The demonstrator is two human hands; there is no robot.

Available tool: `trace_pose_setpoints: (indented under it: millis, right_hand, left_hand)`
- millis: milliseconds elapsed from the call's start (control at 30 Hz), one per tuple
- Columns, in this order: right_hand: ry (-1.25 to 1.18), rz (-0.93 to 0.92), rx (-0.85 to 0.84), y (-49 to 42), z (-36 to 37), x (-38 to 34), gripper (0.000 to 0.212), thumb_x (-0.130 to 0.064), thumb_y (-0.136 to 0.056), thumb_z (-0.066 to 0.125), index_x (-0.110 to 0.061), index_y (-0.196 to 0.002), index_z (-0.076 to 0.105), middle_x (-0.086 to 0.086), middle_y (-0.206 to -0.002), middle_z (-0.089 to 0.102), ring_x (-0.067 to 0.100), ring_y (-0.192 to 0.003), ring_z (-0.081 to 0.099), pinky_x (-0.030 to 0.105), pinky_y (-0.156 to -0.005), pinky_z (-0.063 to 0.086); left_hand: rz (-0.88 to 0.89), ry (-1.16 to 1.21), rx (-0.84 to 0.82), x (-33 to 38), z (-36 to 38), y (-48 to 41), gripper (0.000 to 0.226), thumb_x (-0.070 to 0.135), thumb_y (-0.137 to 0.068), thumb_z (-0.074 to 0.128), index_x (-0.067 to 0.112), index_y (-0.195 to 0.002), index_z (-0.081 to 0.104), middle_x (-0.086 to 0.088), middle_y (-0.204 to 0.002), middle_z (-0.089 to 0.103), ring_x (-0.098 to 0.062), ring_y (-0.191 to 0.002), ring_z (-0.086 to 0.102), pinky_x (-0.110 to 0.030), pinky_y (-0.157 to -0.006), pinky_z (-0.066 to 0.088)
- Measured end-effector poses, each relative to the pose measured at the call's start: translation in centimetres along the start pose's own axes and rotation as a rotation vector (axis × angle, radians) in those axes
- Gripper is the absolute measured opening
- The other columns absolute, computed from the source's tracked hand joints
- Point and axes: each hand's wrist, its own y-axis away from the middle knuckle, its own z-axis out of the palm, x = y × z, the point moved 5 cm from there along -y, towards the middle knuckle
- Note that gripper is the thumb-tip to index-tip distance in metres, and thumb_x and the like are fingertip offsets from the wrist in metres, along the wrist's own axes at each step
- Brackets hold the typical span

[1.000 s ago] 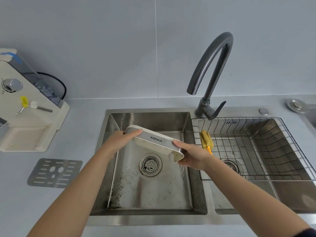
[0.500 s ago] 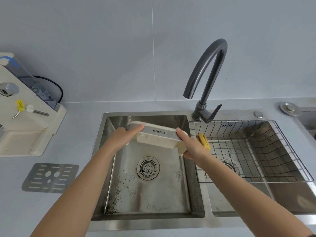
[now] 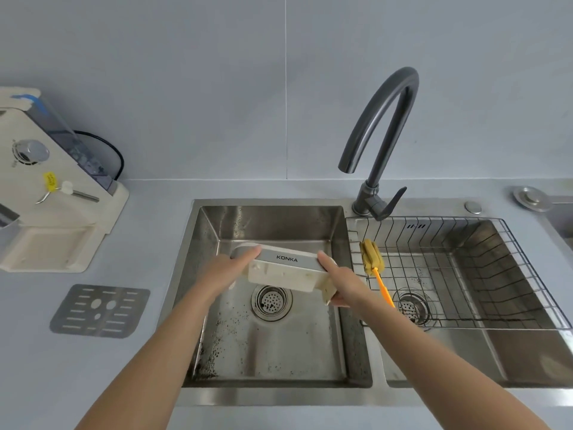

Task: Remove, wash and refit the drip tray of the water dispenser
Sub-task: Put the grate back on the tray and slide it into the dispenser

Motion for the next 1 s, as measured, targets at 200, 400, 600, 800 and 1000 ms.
trace_pose_setpoints:
  millis: [200, 400, 600, 800, 1000]
  right_hand:
    - [0.049, 0.011, 0.000, 0.2, 0.7, 2.2, 0.052, -0.065, -0.082, 0.040, -0.015, -0.081, 0.055, 0.006, -0.081, 0.058, 0.020, -0.078, 0.056, 0.037, -0.083, 0.052]
    - [0.108, 0.045, -0.027, 0.3, 1.2, 2.8, 0.047, -0.063, -0.082, 0.041, -0.018, -0.077, 0.052, 0.004, -0.081, 0.060, 0.019, -0.077, 0.059, 0.039, -0.081, 0.054]
    - [0.151, 0.026, -0.032, 0.2, 1.1, 2.2, 0.046, -0.062, -0.083, 0.039, -0.019, -0.074, 0.050, 0.005, -0.078, 0.059, 0.019, -0.074, 0.060, 0.033, -0.070, 0.054]
    - [0.275, -0.038, -0.004, 0.2, 1.4, 1.5, 0.059, -0.062, -0.083, 0.036, -0.009, -0.092, 0.058, 0.010, -0.086, 0.060, 0.024, -0.078, 0.060, 0.029, -0.064, 0.052]
    - [0.321, -0.184, -0.002, 0.6, 1.2, -0.4, 0.050, -0.061, -0.084, 0.037, -0.014, -0.078, 0.054, 0.003, -0.076, 0.057, 0.016, -0.070, 0.055, 0.033, -0.070, 0.049]
  left_hand:
    - [-0.028, 0.060, -0.085, -2.5, 2.1, 0.3, 0.088, 0.080, -0.062, 0.044, 0.010, -0.114, 0.058, -0.013, -0.113, 0.060, -0.026, -0.099, 0.059, -0.036, -0.083, 0.050]
    - [-0.137, 0.178, -0.136, -4.4, 3.2, 0.9, 0.087, 0.071, -0.071, 0.049, 0.010, -0.132, 0.043, -0.015, -0.134, 0.049, -0.030, -0.117, 0.051, -0.033, -0.087, 0.042]
    - [-0.156, 0.203, -0.088, -4.5, 2.9, 1.3, 0.088, 0.072, -0.069, 0.052, 0.011, -0.132, 0.043, -0.013, -0.133, 0.050, -0.028, -0.114, 0.052, -0.034, -0.089, 0.042]
    - [-0.129, 0.180, -0.028, -4.5, 1.9, 1.6, 0.087, 0.074, -0.068, 0.049, 0.015, -0.132, 0.044, -0.008, -0.131, 0.051, -0.026, -0.113, 0.052, -0.036, -0.089, 0.043]
    - [-0.078, 0.238, -0.035, -4.7, 1.2, 2.6, 0.085, 0.072, -0.067, 0.052, 0.019, -0.132, 0.045, -0.007, -0.132, 0.050, -0.025, -0.118, 0.048, -0.042, -0.103, 0.039]
